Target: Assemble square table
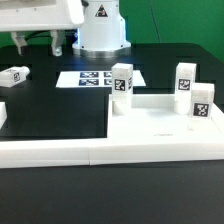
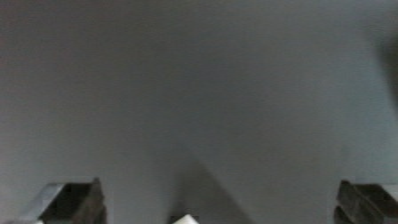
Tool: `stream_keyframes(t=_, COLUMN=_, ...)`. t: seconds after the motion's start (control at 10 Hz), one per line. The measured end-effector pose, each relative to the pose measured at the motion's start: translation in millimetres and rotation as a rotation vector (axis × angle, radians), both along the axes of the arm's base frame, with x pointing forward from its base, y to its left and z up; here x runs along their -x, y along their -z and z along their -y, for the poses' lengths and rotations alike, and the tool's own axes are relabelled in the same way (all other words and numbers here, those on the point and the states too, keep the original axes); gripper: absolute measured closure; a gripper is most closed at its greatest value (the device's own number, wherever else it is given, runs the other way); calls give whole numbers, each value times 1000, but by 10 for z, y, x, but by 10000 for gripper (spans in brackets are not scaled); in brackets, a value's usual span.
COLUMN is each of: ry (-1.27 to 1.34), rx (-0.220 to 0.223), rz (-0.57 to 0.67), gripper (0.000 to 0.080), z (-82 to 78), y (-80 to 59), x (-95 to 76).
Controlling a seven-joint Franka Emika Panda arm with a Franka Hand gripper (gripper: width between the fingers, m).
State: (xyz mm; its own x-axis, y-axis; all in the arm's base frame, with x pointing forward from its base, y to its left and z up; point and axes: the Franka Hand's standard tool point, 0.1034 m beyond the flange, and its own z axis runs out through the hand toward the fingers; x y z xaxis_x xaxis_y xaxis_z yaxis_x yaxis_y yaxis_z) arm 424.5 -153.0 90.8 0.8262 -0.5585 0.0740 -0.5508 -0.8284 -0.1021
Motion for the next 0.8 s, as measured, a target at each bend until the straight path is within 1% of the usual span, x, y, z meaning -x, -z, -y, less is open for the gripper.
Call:
stream_keyframes(t=0.1, ry=-21, rx=0, rz=2, gripper=151, z=-62, y=-8, x=-33)
stream_keyframes(t=0.4, ry=-19, rx=0, rz=-3, gripper=151, z=-41, y=13, x=-8)
stream_keyframes(t=0.5, ry=-80, rx=-13, rz=-45, gripper=151, z=86, y=118, x=163)
stream_keyframes(t=0.6, ry=-90, rx=-40, rz=-93, gripper=151, z=290, y=191, x=372)
stream_keyframes(t=0.7, ry=-103, rx=-92, rz=-160, gripper=151, z=470, y=225, x=560)
stream_keyframes(t=0.8, ry=-116, rx=-127, rz=-225, gripper=151, z=643, y=247, x=679)
